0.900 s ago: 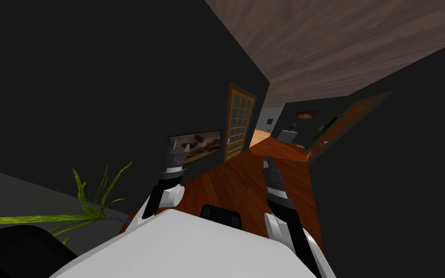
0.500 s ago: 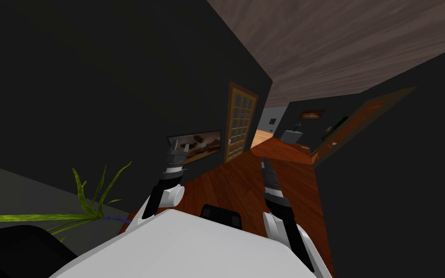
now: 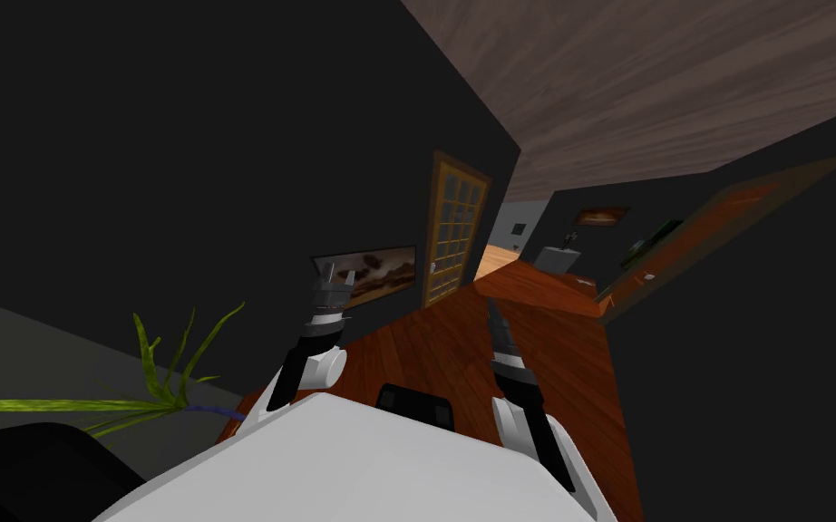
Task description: Pull the door open
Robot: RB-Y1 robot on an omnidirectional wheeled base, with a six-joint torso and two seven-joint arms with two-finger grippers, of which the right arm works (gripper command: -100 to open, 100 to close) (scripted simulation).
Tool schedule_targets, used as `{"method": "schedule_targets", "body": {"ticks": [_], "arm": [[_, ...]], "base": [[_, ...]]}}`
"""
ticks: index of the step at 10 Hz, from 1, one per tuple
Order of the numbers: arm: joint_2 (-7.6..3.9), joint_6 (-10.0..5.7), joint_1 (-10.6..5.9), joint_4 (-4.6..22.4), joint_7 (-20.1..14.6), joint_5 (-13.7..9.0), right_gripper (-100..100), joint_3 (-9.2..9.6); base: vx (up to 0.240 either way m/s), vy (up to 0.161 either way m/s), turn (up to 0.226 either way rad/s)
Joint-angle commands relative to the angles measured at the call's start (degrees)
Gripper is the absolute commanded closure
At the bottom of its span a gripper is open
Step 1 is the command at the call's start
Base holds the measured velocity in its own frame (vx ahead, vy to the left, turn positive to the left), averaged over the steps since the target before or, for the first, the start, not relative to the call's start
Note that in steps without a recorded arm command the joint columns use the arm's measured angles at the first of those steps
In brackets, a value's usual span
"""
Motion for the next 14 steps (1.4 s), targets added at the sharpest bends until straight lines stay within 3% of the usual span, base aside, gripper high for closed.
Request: {"method": "schedule_targets", "body": {"ticks": [1,14], "arm": [[-0.24,-1.12,-0.64,2.3,1.8,0.6,-100,0.22],[-2.52,-7.28,-5.61,17.3,11.6,3.4,-100,-0.03]], "base": [[0.086,-0.086,0.083],[0.077,-0.059,0.065]]}}
